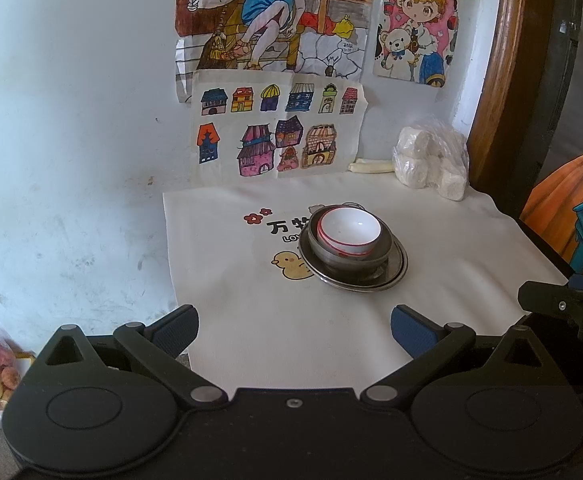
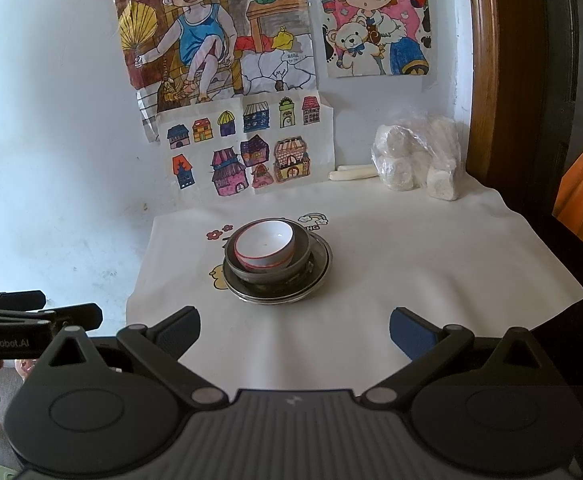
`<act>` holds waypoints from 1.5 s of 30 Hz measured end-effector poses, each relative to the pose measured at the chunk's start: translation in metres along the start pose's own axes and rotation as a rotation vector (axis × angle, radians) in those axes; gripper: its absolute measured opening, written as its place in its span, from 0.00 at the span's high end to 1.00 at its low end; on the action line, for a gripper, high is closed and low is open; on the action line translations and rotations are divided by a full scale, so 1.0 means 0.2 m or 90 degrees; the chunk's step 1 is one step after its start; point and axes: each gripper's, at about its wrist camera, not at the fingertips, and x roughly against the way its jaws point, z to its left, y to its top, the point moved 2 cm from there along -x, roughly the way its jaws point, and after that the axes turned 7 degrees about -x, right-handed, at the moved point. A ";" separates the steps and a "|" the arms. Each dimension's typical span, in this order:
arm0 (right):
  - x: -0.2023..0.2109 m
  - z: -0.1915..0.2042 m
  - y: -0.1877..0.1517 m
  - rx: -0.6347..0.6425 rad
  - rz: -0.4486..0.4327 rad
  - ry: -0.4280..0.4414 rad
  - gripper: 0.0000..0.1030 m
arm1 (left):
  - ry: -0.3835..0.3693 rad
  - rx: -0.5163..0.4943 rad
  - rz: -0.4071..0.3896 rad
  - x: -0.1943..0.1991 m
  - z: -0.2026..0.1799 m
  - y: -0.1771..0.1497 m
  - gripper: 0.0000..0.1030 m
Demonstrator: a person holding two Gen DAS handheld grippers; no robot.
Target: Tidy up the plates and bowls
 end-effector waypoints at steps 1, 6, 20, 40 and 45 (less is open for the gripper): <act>0.00 0.00 0.00 0.000 0.000 0.000 0.00 | 0.000 0.000 0.000 0.00 0.00 0.00 0.01; 0.00 0.00 0.00 0.001 0.000 0.000 0.00 | 0.000 -0.001 0.000 -0.01 0.00 0.00 0.01; 0.00 0.00 0.00 0.000 0.000 0.000 0.00 | -0.001 -0.001 0.000 -0.01 0.01 0.00 0.01; -0.01 0.01 0.01 0.002 0.000 -0.001 0.00 | -0.001 -0.002 0.000 -0.02 0.02 0.00 0.01; -0.02 0.00 0.01 0.002 0.002 -0.001 0.00 | -0.001 -0.001 -0.001 -0.02 0.02 0.00 0.01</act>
